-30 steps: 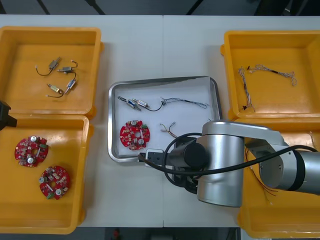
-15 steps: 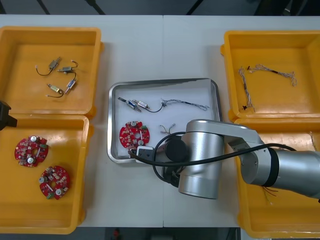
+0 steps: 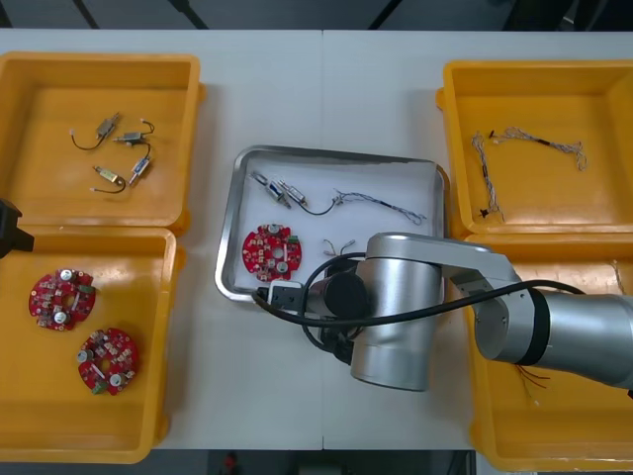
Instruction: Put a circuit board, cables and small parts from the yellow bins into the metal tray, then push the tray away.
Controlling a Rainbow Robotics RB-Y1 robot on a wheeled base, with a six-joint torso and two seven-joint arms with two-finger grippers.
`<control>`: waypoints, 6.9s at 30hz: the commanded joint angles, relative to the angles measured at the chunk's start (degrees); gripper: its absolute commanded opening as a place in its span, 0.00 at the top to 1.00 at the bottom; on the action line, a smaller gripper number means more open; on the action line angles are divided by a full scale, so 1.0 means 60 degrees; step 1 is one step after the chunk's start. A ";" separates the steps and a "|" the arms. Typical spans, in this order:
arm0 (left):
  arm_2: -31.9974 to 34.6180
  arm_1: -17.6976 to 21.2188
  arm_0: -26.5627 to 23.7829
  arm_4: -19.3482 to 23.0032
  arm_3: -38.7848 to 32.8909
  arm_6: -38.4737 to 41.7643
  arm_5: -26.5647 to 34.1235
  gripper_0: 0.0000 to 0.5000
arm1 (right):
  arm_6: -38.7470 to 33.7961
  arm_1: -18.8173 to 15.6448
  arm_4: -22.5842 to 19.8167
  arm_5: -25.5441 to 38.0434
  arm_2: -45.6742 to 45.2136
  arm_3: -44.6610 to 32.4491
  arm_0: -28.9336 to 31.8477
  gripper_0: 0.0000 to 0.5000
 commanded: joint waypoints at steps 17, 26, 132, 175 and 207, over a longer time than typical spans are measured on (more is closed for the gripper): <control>0.0339 0.0441 0.0102 0.0062 -0.0190 0.0686 -0.0091 0.00 | 0.1011 0.0023 0.0303 -0.1788 0.0061 0.1848 -0.1939 1.00; 0.0339 0.0441 0.0102 0.0062 -0.0190 0.0686 -0.0091 0.00 | 0.1450 0.0067 0.0303 -0.2974 0.0061 0.3123 -0.2539 1.00; 0.0339 0.0441 0.0102 0.0062 -0.0190 0.0686 -0.0091 0.00 | -0.4409 -0.4665 -0.5395 0.2182 -0.9665 0.0120 0.1269 0.00; 0.0339 0.0441 0.0102 0.0062 -0.0190 0.0686 -0.0091 0.00 | -0.5493 -0.4064 -0.5644 0.3412 -1.2844 -0.1623 0.5942 0.00; 0.0339 0.0441 0.0102 0.0062 -0.0190 0.0686 -0.0091 0.00 | -0.5244 -0.3800 -0.5659 0.3412 -1.2815 -0.1755 0.6279 0.00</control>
